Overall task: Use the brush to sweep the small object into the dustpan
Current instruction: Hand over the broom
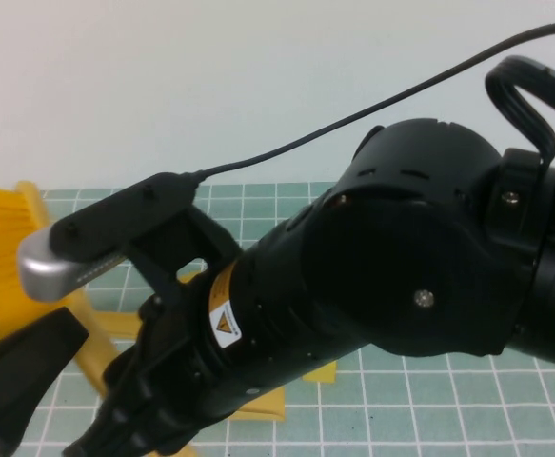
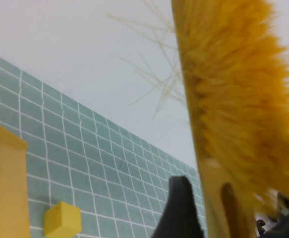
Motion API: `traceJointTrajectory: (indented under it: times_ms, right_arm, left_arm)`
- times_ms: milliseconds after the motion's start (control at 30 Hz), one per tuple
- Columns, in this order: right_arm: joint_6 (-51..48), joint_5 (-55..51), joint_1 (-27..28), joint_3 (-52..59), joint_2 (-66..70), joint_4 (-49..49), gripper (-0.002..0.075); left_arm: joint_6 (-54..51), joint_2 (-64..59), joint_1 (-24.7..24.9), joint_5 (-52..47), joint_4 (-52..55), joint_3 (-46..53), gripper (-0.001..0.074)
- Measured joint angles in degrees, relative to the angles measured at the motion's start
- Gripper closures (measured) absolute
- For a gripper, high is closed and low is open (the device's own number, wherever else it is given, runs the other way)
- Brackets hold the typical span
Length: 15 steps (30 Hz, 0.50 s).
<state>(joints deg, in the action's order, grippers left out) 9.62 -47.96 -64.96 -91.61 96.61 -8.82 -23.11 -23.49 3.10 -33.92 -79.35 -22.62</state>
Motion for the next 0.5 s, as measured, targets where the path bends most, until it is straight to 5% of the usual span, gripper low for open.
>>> traceJointTrajectory:
  times_ms: [500]
  right_arm:
    - [-5.25, 1.82, -0.1, 0.0, 0.13, -6.45, 0.0538]
  left_arm:
    - [0.23, -3.39, 0.0, 0.05, -0.35, 0.0, 0.0223]
